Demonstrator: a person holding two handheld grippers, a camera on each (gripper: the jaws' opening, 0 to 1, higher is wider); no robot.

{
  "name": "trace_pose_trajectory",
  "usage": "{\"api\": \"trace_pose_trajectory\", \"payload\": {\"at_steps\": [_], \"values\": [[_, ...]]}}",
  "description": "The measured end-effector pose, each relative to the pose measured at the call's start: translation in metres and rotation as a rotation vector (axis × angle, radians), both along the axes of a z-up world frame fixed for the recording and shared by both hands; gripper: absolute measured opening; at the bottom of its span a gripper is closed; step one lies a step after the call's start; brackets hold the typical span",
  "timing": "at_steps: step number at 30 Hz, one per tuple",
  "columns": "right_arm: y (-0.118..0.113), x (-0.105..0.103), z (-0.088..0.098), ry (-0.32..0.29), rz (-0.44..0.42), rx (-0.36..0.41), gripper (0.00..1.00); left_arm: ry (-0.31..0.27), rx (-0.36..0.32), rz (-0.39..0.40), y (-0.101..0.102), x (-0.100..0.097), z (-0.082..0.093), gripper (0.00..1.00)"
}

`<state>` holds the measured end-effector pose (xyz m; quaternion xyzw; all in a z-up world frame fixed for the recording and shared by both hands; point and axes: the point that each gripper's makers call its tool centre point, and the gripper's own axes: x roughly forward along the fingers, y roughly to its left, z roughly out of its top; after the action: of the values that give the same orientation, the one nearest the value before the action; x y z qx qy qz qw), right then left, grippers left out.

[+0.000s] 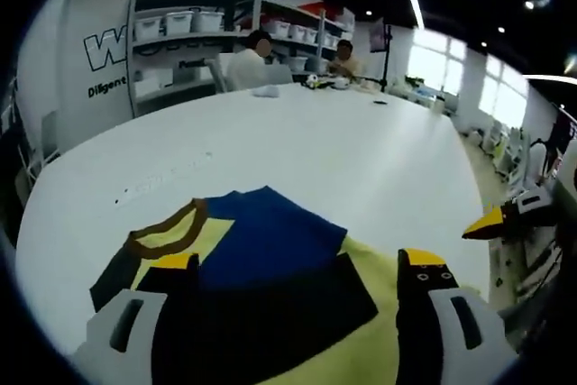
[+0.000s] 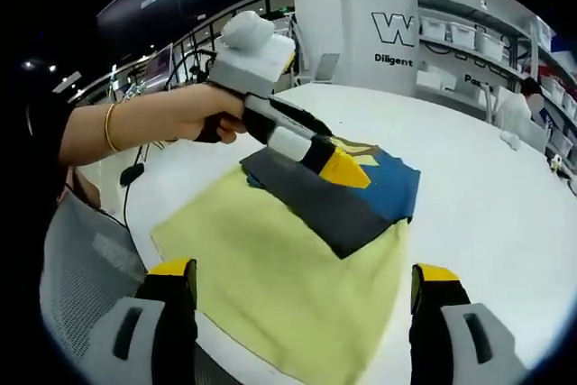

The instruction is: Fold the garment on the visible template until the final outline fits inside the template.

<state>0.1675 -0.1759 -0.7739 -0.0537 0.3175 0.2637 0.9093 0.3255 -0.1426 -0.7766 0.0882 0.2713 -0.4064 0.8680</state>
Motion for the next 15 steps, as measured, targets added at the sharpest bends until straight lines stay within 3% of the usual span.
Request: {"api": "trace_pose_trajectory", "payload": {"at_steps": [11,15], "values": [[-0.002,0.028,0.005,-0.026,0.028,0.006,0.96,-0.031,0.036,0.002,0.036,-0.002,0.009,0.99],[0.000,0.036,0.006,-0.032,0.038,0.011,0.89,-0.033,0.040,-0.004,0.045,-0.002,0.010,0.99]]}}
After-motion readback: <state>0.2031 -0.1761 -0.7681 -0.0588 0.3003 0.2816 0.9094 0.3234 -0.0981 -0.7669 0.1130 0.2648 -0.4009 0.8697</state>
